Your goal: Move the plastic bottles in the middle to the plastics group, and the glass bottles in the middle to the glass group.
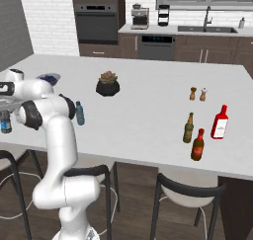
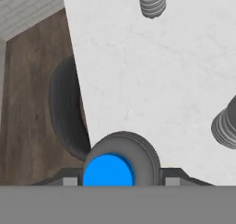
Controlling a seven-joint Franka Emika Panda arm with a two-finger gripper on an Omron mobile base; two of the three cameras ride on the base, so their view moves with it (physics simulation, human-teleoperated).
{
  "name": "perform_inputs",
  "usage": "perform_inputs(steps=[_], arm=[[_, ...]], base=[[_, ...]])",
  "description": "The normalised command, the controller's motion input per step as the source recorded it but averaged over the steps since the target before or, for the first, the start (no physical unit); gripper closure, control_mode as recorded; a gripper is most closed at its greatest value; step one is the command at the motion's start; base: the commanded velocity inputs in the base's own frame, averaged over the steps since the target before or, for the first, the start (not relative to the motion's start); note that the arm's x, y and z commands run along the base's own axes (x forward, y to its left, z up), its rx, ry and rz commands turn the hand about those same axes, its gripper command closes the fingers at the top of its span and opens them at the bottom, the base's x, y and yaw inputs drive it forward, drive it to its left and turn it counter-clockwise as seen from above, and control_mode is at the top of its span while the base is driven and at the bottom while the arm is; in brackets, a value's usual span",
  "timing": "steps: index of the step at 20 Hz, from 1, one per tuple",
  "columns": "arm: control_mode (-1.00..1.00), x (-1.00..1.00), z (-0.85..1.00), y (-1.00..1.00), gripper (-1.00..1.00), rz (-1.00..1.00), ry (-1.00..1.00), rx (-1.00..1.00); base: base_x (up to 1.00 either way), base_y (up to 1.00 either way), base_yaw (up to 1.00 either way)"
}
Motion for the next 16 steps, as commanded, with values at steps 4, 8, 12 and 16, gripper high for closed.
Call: perform_inputs(steps=[4, 8, 12, 16], arm=[[-1.00, 0.00, -0.15, 0.29, 1.00, 0.00, 0.08, 0.00], [-1.00, 0.00, -0.17, 0.29, 1.00, 0.00, 0.02, 0.00], [-1.00, 0.00, 0.00, 0.08, 1.00, 0.00, -0.01, -0.03], [-1.00, -0.01, -0.02, 0.01, 1.00, 0.00, 0.00, -0.06]], base=[[0.00, 0.00, 0.00], [0.00, 0.00, 0.00], [0.00, 0.00, 0.00], [0.00, 0.00, 0.00]])
